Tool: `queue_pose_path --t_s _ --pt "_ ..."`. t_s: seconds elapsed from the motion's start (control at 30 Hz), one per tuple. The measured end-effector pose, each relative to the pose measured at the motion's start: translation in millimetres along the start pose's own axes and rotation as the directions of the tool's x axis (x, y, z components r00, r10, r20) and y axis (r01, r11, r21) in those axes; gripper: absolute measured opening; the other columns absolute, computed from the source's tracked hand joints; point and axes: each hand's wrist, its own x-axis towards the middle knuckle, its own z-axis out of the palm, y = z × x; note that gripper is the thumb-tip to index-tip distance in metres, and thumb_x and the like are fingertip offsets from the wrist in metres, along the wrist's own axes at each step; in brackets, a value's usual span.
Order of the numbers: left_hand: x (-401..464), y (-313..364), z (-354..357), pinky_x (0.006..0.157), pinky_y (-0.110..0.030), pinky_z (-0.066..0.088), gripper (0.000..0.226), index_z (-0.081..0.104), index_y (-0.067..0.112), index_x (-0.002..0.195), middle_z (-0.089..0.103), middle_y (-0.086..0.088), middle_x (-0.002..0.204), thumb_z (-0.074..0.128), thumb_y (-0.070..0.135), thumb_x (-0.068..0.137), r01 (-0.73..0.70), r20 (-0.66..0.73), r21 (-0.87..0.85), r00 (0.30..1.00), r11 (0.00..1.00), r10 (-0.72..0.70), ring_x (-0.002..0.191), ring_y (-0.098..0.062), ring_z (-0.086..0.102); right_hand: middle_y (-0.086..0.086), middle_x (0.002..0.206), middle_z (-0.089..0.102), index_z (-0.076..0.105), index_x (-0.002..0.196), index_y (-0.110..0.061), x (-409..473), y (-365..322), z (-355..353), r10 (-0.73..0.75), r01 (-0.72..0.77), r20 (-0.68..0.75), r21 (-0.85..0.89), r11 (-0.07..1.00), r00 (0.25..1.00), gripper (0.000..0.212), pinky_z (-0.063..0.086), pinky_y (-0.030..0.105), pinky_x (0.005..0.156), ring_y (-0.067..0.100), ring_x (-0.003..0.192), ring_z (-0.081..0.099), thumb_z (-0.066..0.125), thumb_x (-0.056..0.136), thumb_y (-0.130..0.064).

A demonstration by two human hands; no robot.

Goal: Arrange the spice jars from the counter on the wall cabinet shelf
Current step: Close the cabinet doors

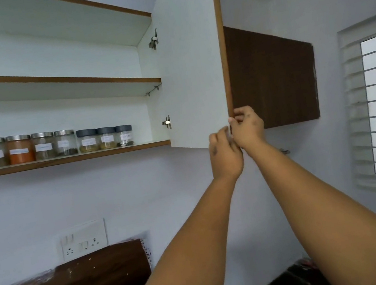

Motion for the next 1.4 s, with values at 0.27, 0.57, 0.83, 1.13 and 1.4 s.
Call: queue_pose_path --t_s 0.27,0.57,0.83,1.13,1.4 --pt "-4.9 -42.0 -96.2 0.082 -0.015 0.041 0.047 0.039 0.023 0.145 0.05 0.001 0.124 0.048 0.028 0.099 -0.09 -0.308 0.25 0.936 0.964 0.168 0.111 -0.01 0.05 -0.004 0.091 0.064 0.056 0.088 -0.021 -49.3 -51.6 85.9 -0.255 0.255 -0.016 0.101 0.962 0.967 0.008 0.05 0.02 0.061 0.011 0.079 0.062 0.057 0.096 -0.023" --pt "5.7 -99.5 -225.6 0.076 -0.033 0.058 0.02 0.066 0.015 0.113 0.055 0.004 0.104 0.056 0.012 0.096 -0.004 -0.456 0.396 0.867 0.918 0.201 0.088 -0.01 0.06 0.008 0.133 0.047 0.046 0.135 -0.013 -69.0 -86.3 210.7 -0.604 0.579 0.156 0.177 0.796 0.782 0.047 0.05 0.033 0.096 0.022 0.12 0.05 0.061 0.093 -0.028" --pt "41.6 -172.3 -297.0 0.072 -0.027 0.053 0.023 0.069 0.012 0.11 0.059 0.0 0.099 0.052 0.009 0.096 0.123 -0.508 0.498 0.844 0.859 0.174 0.083 -0.011 0.056 0.008 0.161 0.015 0.021 0.153 -0.016 -67.3 -114.7 324.7 -0.606 0.602 0.324 0.127 0.789 0.726 0.071 0.031 0.043 0.116 0.027 0.147 0.018 0.057 0.095 -0.033" --pt "91.6 -260.2 -351.6 0.066 -0.007 0.037 0.033 0.069 0.012 0.112 0.063 0.0 0.094 0.048 -0.003 0.091 0.26 -0.498 0.526 0.866 0.81 0.045 0.084 -0.009 0.057 0.011 0.162 0.004 0.014 0.155 -0.018 -59.7 -129.4 443.3 -0.527 0.594 0.38 -0.076 0.801 0.76 0.077 0.02 0.048 0.12 0.031 0.15 0.007 0.058 0.093 -0.035" --pt "128.5 -305.4 -391.2 0.058 -0.011 0.034 0.024 0.071 0.005 0.091 0.059 -0.006 0.08 0.049 -0.002 0.09 0.192 -0.375 0.583 0.926 0.79 0.052 0.072 -0.014 0.051 0.016 0.162 -0.007 0.002 0.156 -0.018 -52.5 -121.9 512.5 -0.483 0.578 0.369 -0.213 0.788 0.794 0.077 0.01 0.047 0.12 0.033 0.15 -0.001 0.048 0.098 -0.038"
